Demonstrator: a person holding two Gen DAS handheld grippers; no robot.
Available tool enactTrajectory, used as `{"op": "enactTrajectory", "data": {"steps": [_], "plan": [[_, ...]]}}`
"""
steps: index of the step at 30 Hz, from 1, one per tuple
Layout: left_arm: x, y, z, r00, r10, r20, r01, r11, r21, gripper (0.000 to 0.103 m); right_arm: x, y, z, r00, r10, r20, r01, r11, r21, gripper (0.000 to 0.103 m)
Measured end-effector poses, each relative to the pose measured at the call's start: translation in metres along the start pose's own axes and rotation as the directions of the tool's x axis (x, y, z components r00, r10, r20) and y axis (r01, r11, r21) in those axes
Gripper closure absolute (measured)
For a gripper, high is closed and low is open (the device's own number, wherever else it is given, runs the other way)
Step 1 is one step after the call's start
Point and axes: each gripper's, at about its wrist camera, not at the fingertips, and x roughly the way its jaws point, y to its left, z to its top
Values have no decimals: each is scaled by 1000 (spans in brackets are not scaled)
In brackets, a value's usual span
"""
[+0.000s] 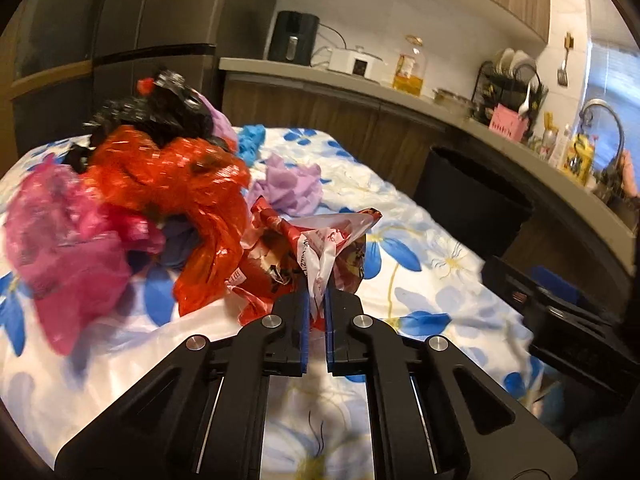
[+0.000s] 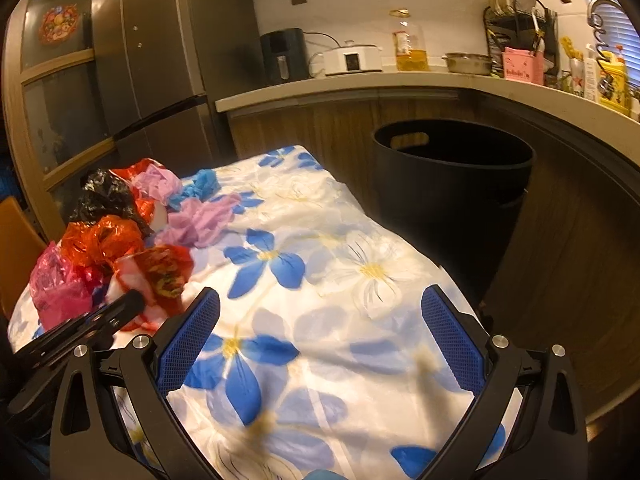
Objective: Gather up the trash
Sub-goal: 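Grasp the red snack wrapper with the left tool while the right tool reaches the lilac bag, then lift the red wrapper with the left tool while the right tool grasps the lilac bag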
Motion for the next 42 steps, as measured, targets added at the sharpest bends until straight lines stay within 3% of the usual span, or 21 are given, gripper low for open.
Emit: {"op": "enactTrajectory", "data": {"steps": [4, 7, 11, 19, 22, 24, 26, 28, 42], "plan": [[-27, 10, 6, 999, 28, 41, -28, 999, -23, 98, 17, 13, 9, 996, 93, 9, -93, 996, -5, 13], [-46, 22, 12, 996, 43, 73, -38, 997, -65, 98, 37, 30, 16, 989, 145, -5, -145, 989, -26, 22], [-68, 35, 19, 989, 92, 120, -81, 992, -94, 98, 62, 54, 24, 980, 199, -6, -199, 978, -62, 24], [-77, 59, 30, 978, 156, 138, -137, 981, -139, 98, 122, 98, 38, 968, 239, -76, -246, 965, -92, 41], [-75, 62, 32, 978, 165, 131, -146, 979, -140, 98, 140, 103, 38, 956, 256, -145, -269, 960, -77, 60], [-74, 65, 32, 979, 159, 130, -140, 980, -143, 98, 145, 104, 37, 949, 268, -164, -284, 955, -83, 80], [-73, 65, 32, 979, 155, 128, -136, 980, -145, 98, 140, 104, 37, 951, 269, -154, -285, 954, -93, 95], [-72, 65, 32, 980, 151, 126, -132, 980, -149, 98, 131, 103, 38, 955, 268, -129, -282, 954, -104, 100], [-89, 33, 46, 978, 108, 181, -89, 990, -106, 98, 21, 60, 61, 962, 256, 92, -245, 963, -115, 102]]}}
